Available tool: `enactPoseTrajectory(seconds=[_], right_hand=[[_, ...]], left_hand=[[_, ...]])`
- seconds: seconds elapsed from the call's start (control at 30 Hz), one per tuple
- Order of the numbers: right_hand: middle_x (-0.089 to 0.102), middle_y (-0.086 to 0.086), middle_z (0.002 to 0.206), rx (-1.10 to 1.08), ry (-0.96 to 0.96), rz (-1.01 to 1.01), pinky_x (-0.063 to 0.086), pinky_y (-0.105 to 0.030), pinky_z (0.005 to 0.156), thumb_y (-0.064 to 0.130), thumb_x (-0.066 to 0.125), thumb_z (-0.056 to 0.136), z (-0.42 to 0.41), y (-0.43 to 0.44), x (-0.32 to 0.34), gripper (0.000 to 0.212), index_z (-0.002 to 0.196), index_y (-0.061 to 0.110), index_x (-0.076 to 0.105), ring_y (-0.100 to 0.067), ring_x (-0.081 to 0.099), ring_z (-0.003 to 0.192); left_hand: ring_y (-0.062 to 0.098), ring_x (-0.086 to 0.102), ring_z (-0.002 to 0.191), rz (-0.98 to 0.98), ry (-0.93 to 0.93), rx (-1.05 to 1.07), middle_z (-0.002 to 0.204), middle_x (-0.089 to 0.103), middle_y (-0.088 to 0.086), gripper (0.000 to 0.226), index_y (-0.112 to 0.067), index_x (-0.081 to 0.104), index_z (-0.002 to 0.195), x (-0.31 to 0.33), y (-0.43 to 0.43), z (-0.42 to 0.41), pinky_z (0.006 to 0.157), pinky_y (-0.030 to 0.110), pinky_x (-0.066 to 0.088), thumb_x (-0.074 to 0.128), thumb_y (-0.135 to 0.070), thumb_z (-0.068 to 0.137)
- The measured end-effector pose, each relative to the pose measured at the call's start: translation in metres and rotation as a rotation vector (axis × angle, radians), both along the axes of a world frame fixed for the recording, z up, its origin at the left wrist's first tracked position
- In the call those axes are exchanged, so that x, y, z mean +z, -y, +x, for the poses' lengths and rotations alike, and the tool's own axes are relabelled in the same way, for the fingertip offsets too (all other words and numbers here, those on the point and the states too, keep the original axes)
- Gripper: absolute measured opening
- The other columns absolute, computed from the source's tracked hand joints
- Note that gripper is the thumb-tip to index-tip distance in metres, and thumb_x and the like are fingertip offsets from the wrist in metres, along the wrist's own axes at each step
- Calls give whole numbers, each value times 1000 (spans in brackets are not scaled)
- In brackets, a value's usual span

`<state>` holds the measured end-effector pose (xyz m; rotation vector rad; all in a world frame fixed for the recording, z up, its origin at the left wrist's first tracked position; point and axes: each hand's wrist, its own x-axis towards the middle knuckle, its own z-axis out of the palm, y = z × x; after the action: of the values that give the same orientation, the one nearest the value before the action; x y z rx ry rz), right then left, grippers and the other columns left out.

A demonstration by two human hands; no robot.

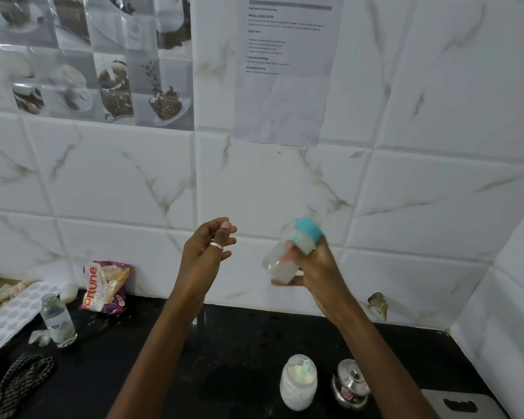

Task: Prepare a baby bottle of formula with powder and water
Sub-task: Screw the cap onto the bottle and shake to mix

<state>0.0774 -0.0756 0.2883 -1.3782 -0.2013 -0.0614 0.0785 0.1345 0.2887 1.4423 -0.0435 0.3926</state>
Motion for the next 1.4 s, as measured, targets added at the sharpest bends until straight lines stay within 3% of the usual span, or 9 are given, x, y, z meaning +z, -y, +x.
enactPoseTrajectory(seconds=[0.2, 0.33, 0.5, 0.63, 0.77, 0.93, 1.07, 1.2, 1.4], right_hand=[[59, -12, 127, -87, -30, 197, 62, -61, 78, 37, 72, 82, -1, -5, -2, 67, 142, 22, 44, -32, 68, 114], [57, -12, 131, 15, 17, -87, 61, -62, 80, 41, 80, 83, -1, -3, -5, 67, 138, 25, 46, -32, 63, 121], [60, -15, 128, -94, -27, 279, 61, -61, 78, 34, 71, 83, 1, -5, 3, 67, 141, 17, 42, -35, 68, 115], [57, -11, 130, 70, -14, -127, 60, -63, 82, 37, 73, 80, -5, -5, -2, 65, 137, 24, 46, -32, 63, 119], [61, -16, 129, -29, -79, 346, 62, -59, 76, 32, 71, 83, 1, -5, 3, 65, 140, 16, 45, -36, 67, 115], [57, -13, 131, 71, -38, -102, 60, -63, 83, 37, 77, 79, -1, -2, -6, 63, 134, 26, 48, -33, 62, 121], [56, -15, 132, -25, -73, 241, 60, -64, 83, 32, 75, 81, 0, -3, -4, 70, 142, 21, 43, -36, 63, 120], [57, -13, 135, 94, -55, -83, 59, -63, 86, 41, 81, 80, 1, -3, -12, 69, 138, 28, 46, -32, 62, 124], [58, -17, 131, -25, -94, 311, 61, -60, 80, 28, 75, 81, 6, -5, -1, 67, 140, 16, 45, -36, 66, 118]], left_hand=[[7, 74, 100, -1, -4, -5, 107, 77, -11, 24, -27, 67, 121, -1, 2, 0, 87, 28, 59, 58, -39, 103], [8, 73, 101, -5, -4, 3, 109, 76, -10, 26, -27, 66, 123, 1, 0, 0, 87, 28, 59, 57, -40, 103], [6, 74, 100, 1, -3, 2, 107, 77, -12, 28, -26, 67, 124, 1, -1, -2, 88, 29, 59, 58, -41, 103], [9, 73, 103, -3, -3, 7, 109, 76, -11, 25, -28, 66, 123, 1, 0, -1, 85, 26, 58, 56, -41, 103], [5, 74, 100, -6, 2, -3, 106, 77, -13, 23, -29, 67, 120, 1, 0, -2, 87, 28, 58, 58, -41, 103], [8, 73, 101, -12, 1, 10, 108, 76, -11, 23, -29, 66, 120, 1, -1, -2, 88, 29, 58, 57, -40, 103], [6, 74, 99, -1, 3, -2, 106, 77, -12, 20, -30, 67, 118, -1, -1, -2, 88, 29, 58, 57, -40, 103], [7, 74, 100, -1, -1, 9, 107, 76, -11, 21, -31, 66, 118, 2, -2, 0, 87, 29, 59, 57, -40, 103], [5, 74, 99, -3, 0, 16, 108, 77, -11, 23, -29, 67, 120, 1, -6, -2, 86, 28, 58, 57, -41, 103]])
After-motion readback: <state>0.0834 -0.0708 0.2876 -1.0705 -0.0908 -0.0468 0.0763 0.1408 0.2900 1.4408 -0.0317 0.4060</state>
